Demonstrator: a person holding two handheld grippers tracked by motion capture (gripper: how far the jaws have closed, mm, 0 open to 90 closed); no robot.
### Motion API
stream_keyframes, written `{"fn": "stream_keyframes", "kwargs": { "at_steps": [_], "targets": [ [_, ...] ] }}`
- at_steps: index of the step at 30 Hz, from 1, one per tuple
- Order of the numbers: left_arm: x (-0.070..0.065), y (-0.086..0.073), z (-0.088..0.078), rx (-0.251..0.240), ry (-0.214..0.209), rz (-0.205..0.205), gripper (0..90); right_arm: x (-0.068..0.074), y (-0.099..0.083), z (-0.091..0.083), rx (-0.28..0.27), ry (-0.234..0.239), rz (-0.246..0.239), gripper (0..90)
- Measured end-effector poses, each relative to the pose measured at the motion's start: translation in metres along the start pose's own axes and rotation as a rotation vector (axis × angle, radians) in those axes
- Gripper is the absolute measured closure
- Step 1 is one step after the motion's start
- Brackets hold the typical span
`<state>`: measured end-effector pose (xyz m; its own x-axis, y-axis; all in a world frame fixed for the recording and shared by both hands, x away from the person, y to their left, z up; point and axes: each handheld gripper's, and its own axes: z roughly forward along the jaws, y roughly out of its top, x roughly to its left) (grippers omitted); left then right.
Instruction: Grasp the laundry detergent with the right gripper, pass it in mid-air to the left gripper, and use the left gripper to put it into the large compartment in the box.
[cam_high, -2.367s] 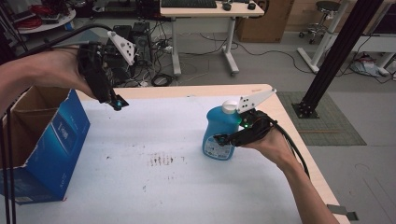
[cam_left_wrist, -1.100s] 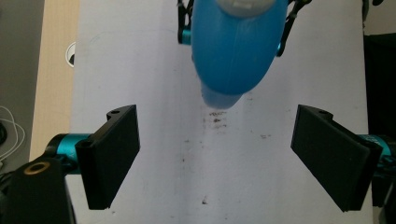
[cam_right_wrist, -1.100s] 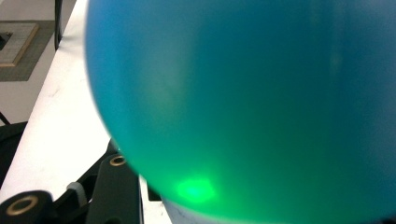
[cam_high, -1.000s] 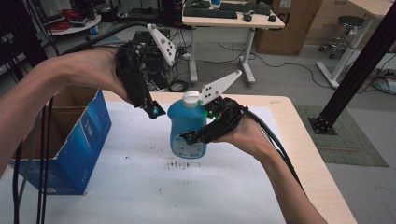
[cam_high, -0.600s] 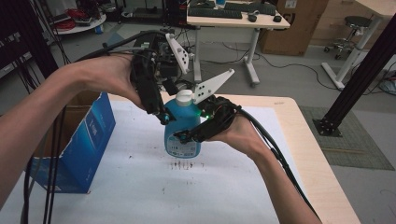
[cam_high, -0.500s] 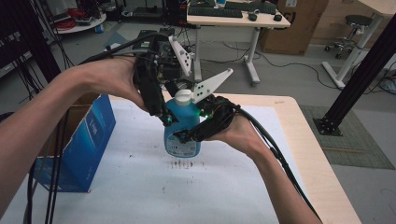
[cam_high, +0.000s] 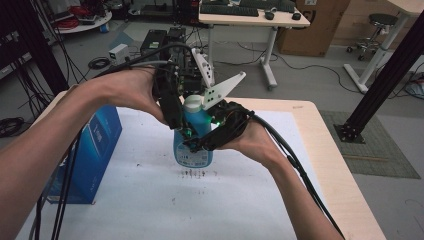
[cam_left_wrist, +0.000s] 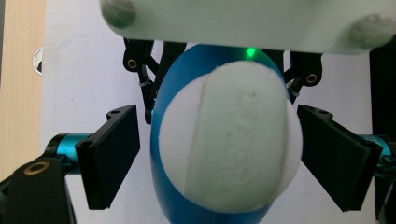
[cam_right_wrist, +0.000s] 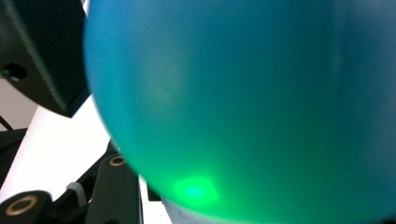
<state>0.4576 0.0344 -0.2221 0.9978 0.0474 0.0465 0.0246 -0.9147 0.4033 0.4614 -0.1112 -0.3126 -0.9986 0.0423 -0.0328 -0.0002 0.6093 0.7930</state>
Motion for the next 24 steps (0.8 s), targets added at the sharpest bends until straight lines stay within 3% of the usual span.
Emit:
{"fn": "stream_keyframes", "kwargs": {
  "at_steps": [14,24],
  "targets": [
    [0.0,-0.0032,0.0018,0.014,0.009,-0.013,15.8,0.002,-0.0005,0.0039,0.011,0.013,0.001,45.8],
    [-0.0008,-0.0036,0.0014,0.024,0.003,0.0,22.3,0.0016,-0.0013,0.0051,0.015,0.012,-0.001,45.7]
  ]
}}
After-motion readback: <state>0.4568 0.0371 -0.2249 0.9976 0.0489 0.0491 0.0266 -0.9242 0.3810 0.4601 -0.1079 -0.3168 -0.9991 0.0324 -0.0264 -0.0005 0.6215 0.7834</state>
